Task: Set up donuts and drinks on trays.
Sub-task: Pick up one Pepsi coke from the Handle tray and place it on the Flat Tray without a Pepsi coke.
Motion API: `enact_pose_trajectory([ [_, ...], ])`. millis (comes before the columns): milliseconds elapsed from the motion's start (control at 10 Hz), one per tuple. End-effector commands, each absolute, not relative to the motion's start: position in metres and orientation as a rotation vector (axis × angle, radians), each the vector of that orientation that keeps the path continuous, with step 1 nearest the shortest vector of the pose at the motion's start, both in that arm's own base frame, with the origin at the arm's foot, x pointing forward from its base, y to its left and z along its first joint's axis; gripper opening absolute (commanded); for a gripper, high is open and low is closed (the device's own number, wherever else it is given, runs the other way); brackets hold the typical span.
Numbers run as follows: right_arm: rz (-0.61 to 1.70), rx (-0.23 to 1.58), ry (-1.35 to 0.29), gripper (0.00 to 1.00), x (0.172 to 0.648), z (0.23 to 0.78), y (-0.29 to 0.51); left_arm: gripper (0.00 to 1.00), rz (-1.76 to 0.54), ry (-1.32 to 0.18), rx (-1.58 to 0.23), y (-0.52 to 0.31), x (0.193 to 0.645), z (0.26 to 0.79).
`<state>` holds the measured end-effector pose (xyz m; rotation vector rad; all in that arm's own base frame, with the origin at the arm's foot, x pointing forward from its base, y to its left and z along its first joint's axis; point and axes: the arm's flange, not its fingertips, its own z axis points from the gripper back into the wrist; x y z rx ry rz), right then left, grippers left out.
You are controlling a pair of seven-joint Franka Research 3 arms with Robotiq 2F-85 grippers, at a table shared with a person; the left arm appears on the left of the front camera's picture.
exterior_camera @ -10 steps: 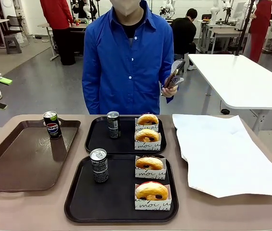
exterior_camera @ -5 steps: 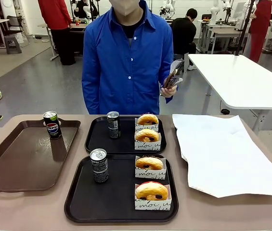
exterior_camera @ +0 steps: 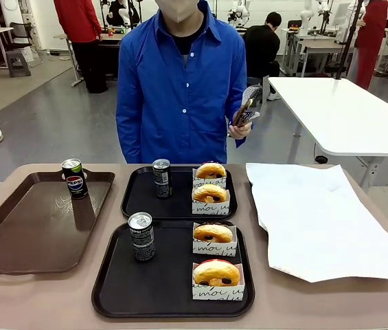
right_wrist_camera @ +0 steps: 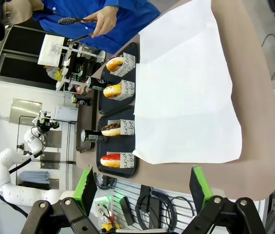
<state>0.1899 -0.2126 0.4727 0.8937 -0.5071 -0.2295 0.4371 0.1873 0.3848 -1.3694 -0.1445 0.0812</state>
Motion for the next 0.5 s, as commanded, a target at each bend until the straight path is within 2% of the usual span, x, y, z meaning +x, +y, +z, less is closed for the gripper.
enact_pose_trajectory([
  [0,-0.216,0.920,-0.534,1.00,0.1923,0.4709,-0.2113,1.00,0.077,-0.138,-1.367,0.1819,0.4382,0.3853],
  [400,-0.216,0.920,-0.534,1.00,0.1923,0.4709,-0.2113,1.00,0.077,-0.138,-1.367,0.1819,0.4382,0.3853],
])
